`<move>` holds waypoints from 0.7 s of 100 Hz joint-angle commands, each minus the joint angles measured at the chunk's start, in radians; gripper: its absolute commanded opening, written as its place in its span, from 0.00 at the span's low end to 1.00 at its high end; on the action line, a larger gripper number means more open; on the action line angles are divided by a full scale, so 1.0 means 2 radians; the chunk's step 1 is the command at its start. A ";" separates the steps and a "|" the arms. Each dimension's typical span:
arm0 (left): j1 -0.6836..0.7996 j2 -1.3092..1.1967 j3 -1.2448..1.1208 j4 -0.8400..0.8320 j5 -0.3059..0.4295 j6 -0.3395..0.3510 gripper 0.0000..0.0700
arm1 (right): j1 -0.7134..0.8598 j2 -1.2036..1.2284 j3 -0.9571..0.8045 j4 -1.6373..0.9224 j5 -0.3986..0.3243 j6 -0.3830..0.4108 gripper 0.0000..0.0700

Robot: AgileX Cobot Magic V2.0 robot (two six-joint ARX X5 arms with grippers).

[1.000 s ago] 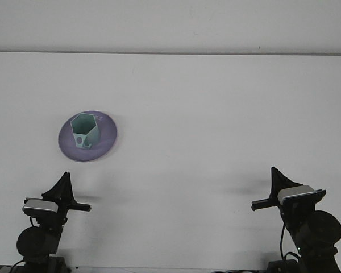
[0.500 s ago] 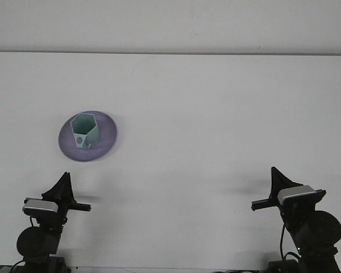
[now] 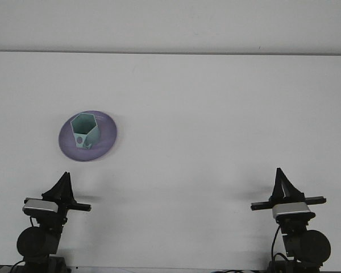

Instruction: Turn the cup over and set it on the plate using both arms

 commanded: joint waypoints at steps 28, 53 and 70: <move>-0.001 0.000 -0.010 0.005 -0.002 -0.003 0.02 | 0.000 -0.054 -0.073 -0.011 0.030 -0.018 0.00; -0.001 0.000 -0.010 0.005 -0.002 -0.003 0.02 | 0.000 -0.054 -0.072 -0.035 0.028 -0.012 0.00; -0.001 0.000 -0.010 0.005 -0.002 -0.003 0.02 | 0.000 -0.054 -0.072 -0.035 0.030 -0.012 0.00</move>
